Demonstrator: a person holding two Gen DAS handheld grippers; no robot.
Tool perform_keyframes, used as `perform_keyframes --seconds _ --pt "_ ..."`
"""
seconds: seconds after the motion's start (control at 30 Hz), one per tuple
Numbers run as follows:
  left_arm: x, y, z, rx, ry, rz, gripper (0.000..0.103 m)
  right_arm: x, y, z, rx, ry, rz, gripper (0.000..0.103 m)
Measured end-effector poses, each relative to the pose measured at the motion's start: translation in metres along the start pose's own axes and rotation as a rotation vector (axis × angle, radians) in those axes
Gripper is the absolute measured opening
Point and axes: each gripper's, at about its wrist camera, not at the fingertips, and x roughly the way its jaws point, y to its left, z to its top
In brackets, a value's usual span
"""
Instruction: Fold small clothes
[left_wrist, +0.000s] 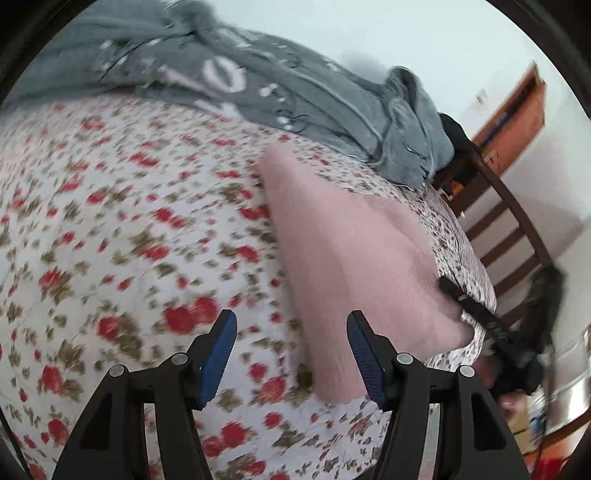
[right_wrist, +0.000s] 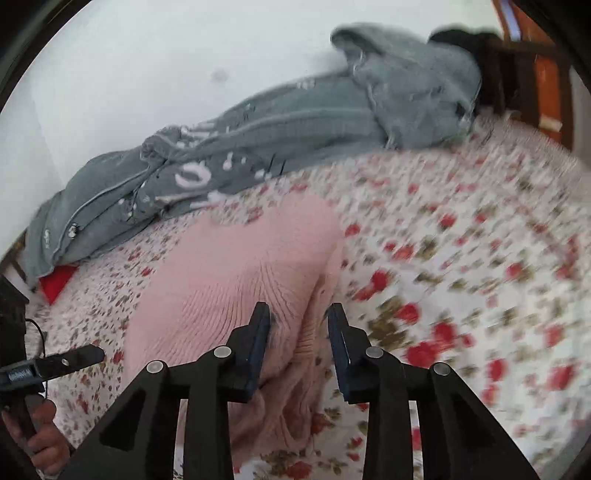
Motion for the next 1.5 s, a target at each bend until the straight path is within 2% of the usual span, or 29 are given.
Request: perform_keyframes --seconds 0.13,0.23,0.33,0.37,0.43,0.53,0.63,0.73,0.8,0.83,0.87,0.9,0.97,1.03,1.1,1.13,1.17,1.2,1.23,1.27,1.3,1.33,1.4,1.5 --pt "0.009 -0.026 0.014 0.042 -0.055 0.019 0.061 -0.039 0.034 0.006 -0.127 -0.159 0.002 0.036" --pt "0.016 -0.040 0.020 0.077 -0.101 0.022 0.061 -0.037 0.058 -0.011 -0.260 -0.224 0.032 0.036" --pt "0.034 -0.049 0.010 0.136 -0.090 0.031 0.061 -0.005 0.057 -0.035 -0.322 -0.149 -0.048 0.031" --pt "0.045 -0.049 0.001 0.170 -0.074 0.066 0.062 0.009 0.050 -0.044 -0.317 -0.110 -0.091 0.023" --pt "0.059 -0.047 -0.013 0.199 -0.065 0.079 0.063 0.019 0.038 -0.056 -0.295 -0.095 -0.120 0.023" --pt "0.061 -0.031 -0.025 0.127 -0.073 0.013 0.064 0.017 0.033 -0.063 -0.297 -0.093 -0.166 0.023" --pt "0.056 -0.031 -0.031 0.132 -0.071 0.009 0.064 0.015 0.028 -0.066 -0.289 -0.089 -0.155 0.023" --pt "0.043 -0.043 -0.039 0.211 -0.087 0.049 0.063 0.008 0.023 -0.064 -0.260 -0.078 -0.136 0.023" --pt "0.033 -0.049 -0.044 0.260 -0.099 0.048 0.063 -0.006 0.021 -0.061 -0.229 -0.094 -0.098 0.024" --pt "0.027 -0.049 -0.047 0.285 -0.098 0.040 0.063 -0.016 0.022 -0.061 -0.221 -0.111 -0.068 0.025" --pt "0.024 -0.048 -0.049 0.296 -0.095 0.035 0.064 -0.022 0.023 -0.062 -0.221 -0.121 -0.047 0.034" --pt "0.022 -0.047 -0.051 0.302 -0.087 0.028 0.065 -0.029 0.023 -0.062 -0.223 -0.130 -0.022 0.047" --pt "0.021 -0.044 -0.055 0.311 -0.050 0.004 0.066 -0.033 0.023 -0.063 -0.220 -0.130 0.005 0.057" --pt "0.027 -0.043 -0.061 0.309 -0.025 0.009 0.066 -0.031 0.019 -0.064 -0.183 -0.113 0.038 0.057" --pt "0.031 -0.042 -0.063 0.301 -0.037 0.023 0.066 -0.022 0.015 -0.066 -0.131 -0.078 0.065 0.057" --pt "0.033 -0.041 -0.063 0.284 -0.041 0.023 0.065 -0.016 0.014 -0.066 -0.109 -0.085 0.052 0.056" --pt "0.034 -0.039 -0.062 0.269 -0.039 0.015 0.051 -0.012 0.013 -0.066 -0.092 -0.070 0.054 0.042" --pt "0.034 -0.037 -0.061 0.254 -0.026 -0.014 0.040 -0.008 0.011 -0.066 -0.079 -0.051 0.077 0.019" --pt "0.031 -0.037 -0.061 0.254 -0.032 -0.013 0.028 -0.009 0.011 -0.066 -0.079 -0.049 0.089 0.008" --pt "0.026 -0.035 -0.061 0.256 -0.049 -0.019 0.022 -0.014 0.010 -0.067 -0.082 -0.071 0.089 0.007" --pt "0.021 -0.032 -0.060 0.253 -0.059 -0.039 0.021 -0.026 0.006 -0.066 -0.083 -0.133 0.093 0.006" --pt "0.018 -0.027 -0.060 0.245 -0.055 -0.060 0.020 -0.032 0.004 -0.066 -0.088 -0.156 0.100 0.006" --pt "0.020 -0.023 -0.061 0.227 -0.044 -0.076 0.020 -0.031 0.000 -0.064 -0.090 -0.139 0.095 0.006" --pt "0.023 -0.025 -0.063 0.232 -0.041 -0.064 0.020 -0.015 0.002 -0.067 -0.127 -0.095 0.023 0.006"
